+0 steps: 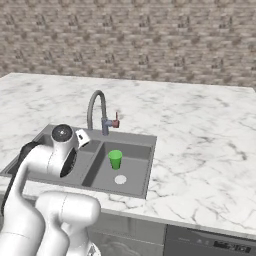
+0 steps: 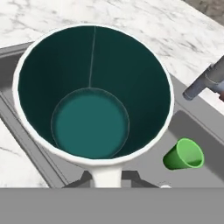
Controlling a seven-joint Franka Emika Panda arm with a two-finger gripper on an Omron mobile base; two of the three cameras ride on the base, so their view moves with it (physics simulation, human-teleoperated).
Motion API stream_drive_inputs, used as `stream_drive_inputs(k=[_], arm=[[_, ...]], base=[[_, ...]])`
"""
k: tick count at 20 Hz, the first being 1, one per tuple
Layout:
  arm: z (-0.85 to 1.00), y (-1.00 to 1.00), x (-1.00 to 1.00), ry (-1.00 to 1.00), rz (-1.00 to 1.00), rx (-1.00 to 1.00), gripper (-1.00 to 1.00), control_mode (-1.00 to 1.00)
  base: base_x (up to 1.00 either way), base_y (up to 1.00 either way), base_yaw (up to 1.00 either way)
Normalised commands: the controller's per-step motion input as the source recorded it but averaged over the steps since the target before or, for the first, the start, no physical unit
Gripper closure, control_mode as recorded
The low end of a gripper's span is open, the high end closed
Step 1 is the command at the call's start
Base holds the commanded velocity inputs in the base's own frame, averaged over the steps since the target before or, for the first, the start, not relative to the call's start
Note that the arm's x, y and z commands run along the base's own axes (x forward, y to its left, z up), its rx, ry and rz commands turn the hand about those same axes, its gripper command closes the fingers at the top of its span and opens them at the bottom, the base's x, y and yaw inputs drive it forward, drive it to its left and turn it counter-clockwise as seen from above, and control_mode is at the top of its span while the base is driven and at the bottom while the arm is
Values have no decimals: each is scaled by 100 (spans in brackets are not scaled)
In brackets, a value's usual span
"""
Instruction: Move any existing items from the left basin to the right basin for drying. Then move the mug from the counter to the left basin of the sink for washing.
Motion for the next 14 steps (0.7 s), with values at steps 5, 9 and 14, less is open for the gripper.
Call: stream_drive_inputs(k=[5, 9, 14], arm=[[0, 96, 15, 4, 11, -7, 100, -100], [-7, 64, 62, 9, 1, -6, 100, -100], [-14, 17, 86, 14, 0, -2, 100, -100]], base=[[0, 0, 0], [0, 0, 0], [0, 0, 0]])
